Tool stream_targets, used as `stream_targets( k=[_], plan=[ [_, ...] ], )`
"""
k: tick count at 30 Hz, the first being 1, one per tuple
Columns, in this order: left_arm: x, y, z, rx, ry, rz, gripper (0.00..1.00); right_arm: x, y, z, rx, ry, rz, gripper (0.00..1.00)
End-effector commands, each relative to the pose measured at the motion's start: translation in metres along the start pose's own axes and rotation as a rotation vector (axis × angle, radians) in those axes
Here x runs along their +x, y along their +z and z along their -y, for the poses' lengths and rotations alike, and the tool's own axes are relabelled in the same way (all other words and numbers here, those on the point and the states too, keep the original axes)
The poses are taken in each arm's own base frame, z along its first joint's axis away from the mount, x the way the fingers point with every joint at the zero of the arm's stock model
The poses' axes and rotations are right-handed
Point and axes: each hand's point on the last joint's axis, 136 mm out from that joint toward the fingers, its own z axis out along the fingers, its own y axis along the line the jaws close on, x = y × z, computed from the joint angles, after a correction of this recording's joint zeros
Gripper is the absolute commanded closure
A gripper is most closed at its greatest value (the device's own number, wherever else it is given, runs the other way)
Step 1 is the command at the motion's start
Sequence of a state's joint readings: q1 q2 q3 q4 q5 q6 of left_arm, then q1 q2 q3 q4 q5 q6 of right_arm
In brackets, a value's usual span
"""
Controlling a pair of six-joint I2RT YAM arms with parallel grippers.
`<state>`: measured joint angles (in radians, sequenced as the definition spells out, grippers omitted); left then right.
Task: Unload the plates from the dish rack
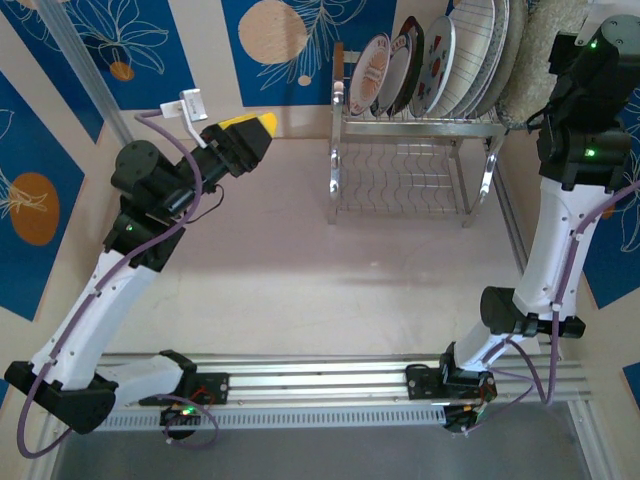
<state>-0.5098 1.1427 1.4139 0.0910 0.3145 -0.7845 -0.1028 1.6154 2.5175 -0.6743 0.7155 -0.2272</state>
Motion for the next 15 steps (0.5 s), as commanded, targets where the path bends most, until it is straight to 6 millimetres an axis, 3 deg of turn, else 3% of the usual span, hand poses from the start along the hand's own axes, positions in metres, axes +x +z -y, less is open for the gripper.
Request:
stream_targets(
  k=[1, 15],
  plan=[
    [0.000, 0.000, 0.013, 0.058, -0.004, 0.007, 0.00, -0.088, -0.060, 0.058, 0.113, 0.196, 0.310, 1.00],
    [0.012, 0.003, 0.010, 0.068, -0.045, -0.022, 0.00, -0.075, -0.096, 0.085, 0.164, 0.194, 0.258, 1.00]
  ],
)
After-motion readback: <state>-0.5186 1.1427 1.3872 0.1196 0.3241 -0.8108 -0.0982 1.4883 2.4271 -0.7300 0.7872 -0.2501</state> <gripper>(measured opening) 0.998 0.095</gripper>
